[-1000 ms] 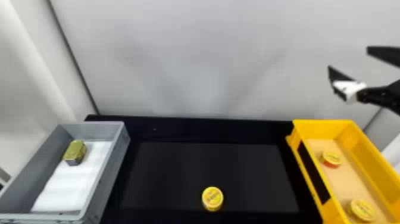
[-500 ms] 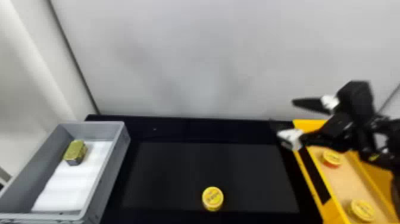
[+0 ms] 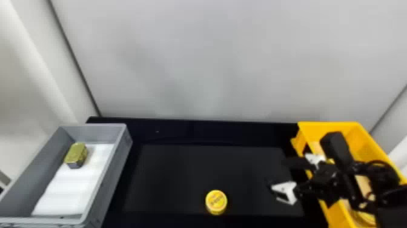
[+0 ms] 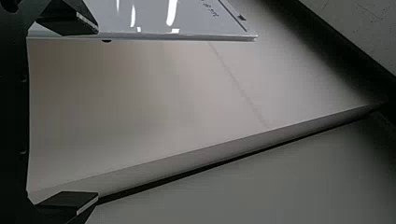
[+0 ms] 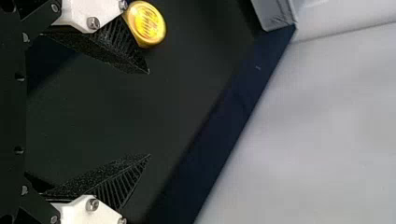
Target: Pick up the round yellow can and place it in the yellow rectangular box
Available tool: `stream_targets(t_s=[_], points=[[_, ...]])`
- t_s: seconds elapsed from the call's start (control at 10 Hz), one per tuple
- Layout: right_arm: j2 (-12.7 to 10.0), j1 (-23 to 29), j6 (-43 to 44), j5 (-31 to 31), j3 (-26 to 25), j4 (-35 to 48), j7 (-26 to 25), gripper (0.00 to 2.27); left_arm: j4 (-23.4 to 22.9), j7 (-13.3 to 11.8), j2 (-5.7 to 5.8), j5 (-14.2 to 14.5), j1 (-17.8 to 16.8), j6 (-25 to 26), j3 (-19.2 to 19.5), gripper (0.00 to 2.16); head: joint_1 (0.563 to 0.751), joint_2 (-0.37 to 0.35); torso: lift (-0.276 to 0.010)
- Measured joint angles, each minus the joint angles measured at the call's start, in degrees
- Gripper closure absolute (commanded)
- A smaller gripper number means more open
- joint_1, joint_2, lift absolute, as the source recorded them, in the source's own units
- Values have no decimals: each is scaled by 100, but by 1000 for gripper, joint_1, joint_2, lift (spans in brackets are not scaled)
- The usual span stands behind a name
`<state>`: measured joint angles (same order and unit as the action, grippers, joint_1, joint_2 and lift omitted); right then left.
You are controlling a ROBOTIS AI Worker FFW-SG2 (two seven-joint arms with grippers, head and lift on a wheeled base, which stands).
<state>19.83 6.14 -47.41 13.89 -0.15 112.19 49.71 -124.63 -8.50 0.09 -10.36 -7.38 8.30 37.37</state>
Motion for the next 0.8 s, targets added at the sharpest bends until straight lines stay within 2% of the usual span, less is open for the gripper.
stream_targets(t_s=[0.3, 0.8], points=[[-102, -289, -309, 409, 441, -524, 555, 193, 9, 5, 0, -24, -1, 7, -40, 38, 686, 14, -55], [-172, -598, -430, 487, 967, -735, 691, 154, 63, -20, 0, -91, 27, 64, -45, 38, 686, 14, -55]])
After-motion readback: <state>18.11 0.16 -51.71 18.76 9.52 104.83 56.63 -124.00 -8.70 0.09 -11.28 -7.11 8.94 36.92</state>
